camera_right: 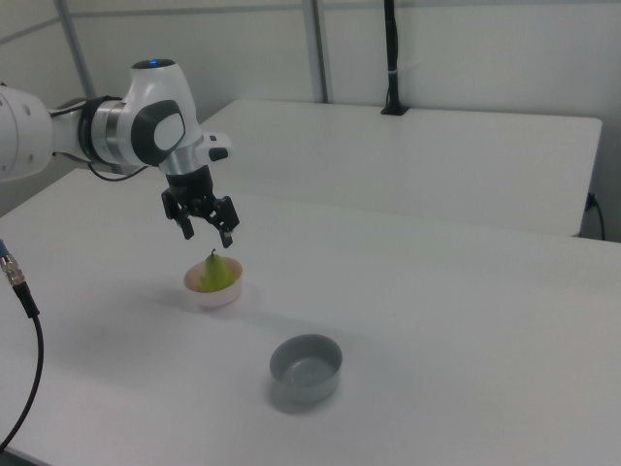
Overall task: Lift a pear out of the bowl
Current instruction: 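Lower the gripper around the pear and close on it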
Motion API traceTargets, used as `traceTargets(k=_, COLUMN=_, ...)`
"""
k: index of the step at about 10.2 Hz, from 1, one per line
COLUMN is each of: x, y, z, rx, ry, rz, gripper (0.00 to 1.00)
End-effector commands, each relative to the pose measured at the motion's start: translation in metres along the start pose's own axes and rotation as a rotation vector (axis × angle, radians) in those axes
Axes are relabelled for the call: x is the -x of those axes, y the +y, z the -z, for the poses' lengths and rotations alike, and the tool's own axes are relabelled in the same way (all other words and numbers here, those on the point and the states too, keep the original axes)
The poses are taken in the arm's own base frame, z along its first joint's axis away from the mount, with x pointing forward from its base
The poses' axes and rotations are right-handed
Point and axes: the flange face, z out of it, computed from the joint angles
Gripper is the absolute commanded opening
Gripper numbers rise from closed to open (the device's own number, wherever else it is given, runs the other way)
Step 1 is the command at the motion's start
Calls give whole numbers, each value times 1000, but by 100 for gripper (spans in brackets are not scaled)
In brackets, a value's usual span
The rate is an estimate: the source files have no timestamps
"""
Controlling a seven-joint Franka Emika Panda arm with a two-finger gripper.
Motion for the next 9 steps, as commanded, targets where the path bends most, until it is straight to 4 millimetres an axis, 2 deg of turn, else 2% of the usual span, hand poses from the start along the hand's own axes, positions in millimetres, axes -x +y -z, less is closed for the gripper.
traceTargets(k=1, x=-3, y=-5, z=-18, rx=58, ry=18, rz=20, gripper=100)
traceTargets(k=2, x=-2, y=-16, z=-34, rx=58, ry=21, rz=39, gripper=100)
traceTargets(k=3, x=0, y=-15, z=-42, rx=79, ry=12, rz=53, gripper=100)
traceTargets(k=5, x=2, y=-18, z=-47, rx=84, ry=5, rz=64, gripper=100)
traceTargets(k=6, x=5, y=-16, z=-53, rx=95, ry=-7, rz=75, gripper=96)
traceTargets(k=8, x=11, y=-16, z=-63, rx=114, ry=-28, rz=100, gripper=76)
traceTargets(k=9, x=12, y=-13, z=-65, rx=116, ry=-33, rz=107, gripper=56)
